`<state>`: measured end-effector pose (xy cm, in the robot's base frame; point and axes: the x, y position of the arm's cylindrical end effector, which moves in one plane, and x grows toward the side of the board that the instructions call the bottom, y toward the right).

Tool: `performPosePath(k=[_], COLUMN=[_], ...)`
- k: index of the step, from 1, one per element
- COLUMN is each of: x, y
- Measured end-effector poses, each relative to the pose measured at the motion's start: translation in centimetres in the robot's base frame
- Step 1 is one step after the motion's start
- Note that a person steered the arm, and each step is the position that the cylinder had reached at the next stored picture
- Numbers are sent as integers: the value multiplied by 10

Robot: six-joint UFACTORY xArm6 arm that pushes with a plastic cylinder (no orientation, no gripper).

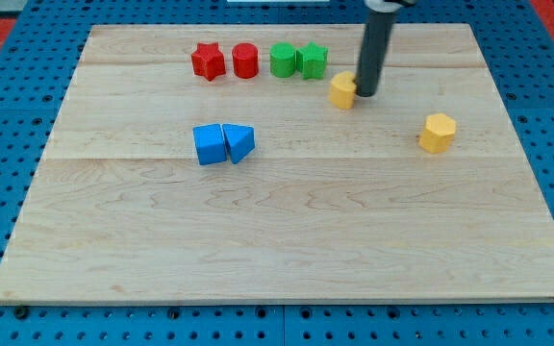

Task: Push the yellow blocks below the green star

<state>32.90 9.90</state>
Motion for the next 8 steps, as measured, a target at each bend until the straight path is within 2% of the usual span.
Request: performPosePath(k=[1,2,3,4,5,8], x=[-2,5,38,78,87,66], y=[-19,-14,102,177,155,8])
